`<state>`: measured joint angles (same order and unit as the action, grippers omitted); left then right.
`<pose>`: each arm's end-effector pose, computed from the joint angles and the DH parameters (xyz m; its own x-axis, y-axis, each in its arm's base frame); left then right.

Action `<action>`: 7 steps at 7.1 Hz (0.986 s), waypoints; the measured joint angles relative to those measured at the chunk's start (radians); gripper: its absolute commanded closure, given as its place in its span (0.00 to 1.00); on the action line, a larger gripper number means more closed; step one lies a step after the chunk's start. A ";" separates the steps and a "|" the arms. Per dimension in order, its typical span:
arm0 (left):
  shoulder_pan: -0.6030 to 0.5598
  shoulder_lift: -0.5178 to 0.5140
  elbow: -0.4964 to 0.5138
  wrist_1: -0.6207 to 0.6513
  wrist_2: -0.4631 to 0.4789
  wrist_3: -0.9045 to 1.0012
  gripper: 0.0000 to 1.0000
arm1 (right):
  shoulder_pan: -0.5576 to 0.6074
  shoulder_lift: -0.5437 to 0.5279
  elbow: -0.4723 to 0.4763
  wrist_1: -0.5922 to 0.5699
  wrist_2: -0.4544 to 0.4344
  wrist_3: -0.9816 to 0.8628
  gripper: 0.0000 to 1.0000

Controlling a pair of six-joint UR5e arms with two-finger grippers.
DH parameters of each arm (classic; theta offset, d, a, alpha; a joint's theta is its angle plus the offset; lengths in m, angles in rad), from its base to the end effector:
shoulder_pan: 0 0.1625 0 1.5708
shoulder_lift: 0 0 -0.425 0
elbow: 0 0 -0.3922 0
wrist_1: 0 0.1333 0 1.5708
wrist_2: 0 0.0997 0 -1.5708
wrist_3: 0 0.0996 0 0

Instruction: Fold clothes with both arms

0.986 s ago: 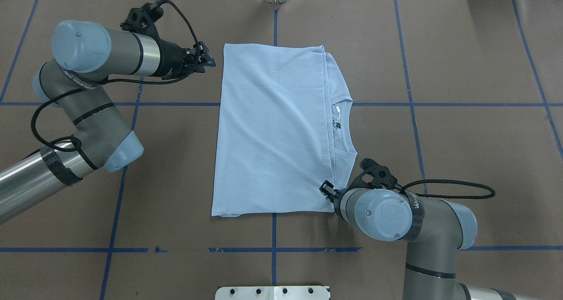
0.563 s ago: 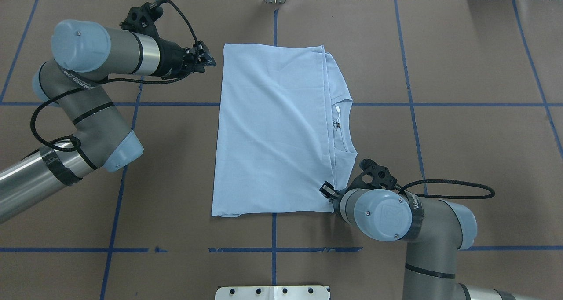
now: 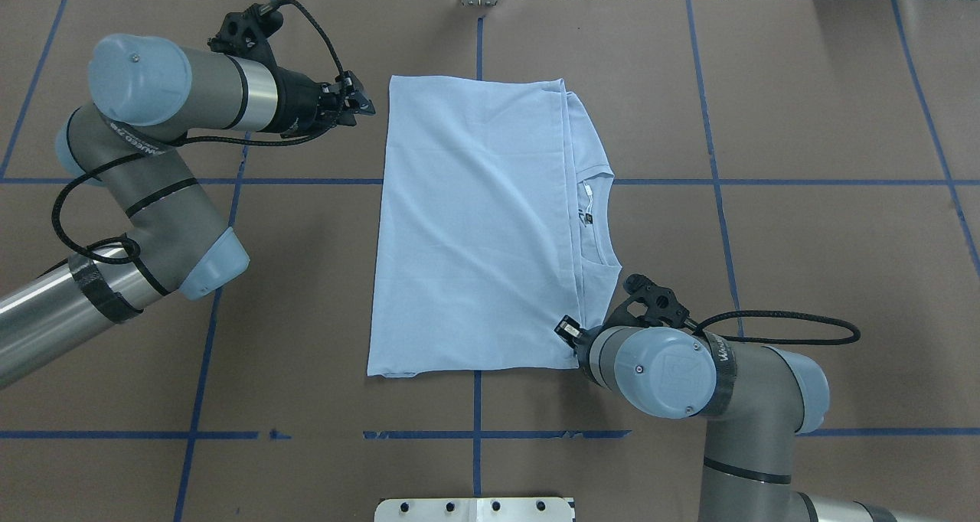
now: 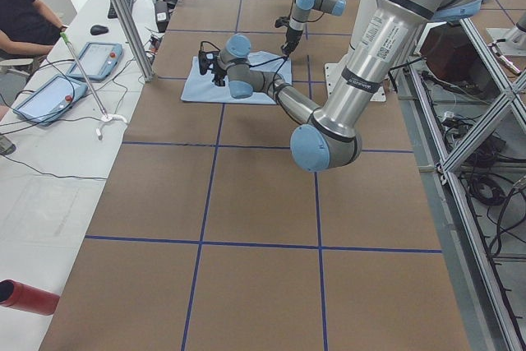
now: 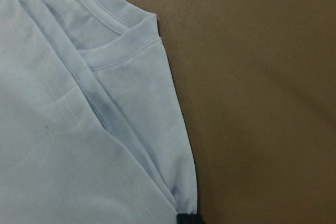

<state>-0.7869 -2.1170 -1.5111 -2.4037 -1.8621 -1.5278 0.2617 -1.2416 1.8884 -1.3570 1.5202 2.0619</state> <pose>0.4093 -0.5588 0.2695 0.1962 -0.1385 -0.9707 0.4739 0.8801 -0.0297 -0.5349 -0.2865 0.3176 0.4160 0.5990 0.6842 -0.5575 0.7624 -0.3285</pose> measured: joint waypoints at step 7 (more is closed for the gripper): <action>0.008 0.026 -0.028 0.000 -0.001 -0.028 0.58 | 0.008 -0.041 0.069 0.000 0.027 -0.014 1.00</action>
<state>-0.7786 -2.0907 -1.5392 -2.4038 -1.8629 -1.5556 0.2698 -1.2830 1.9571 -1.3569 1.5470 2.0480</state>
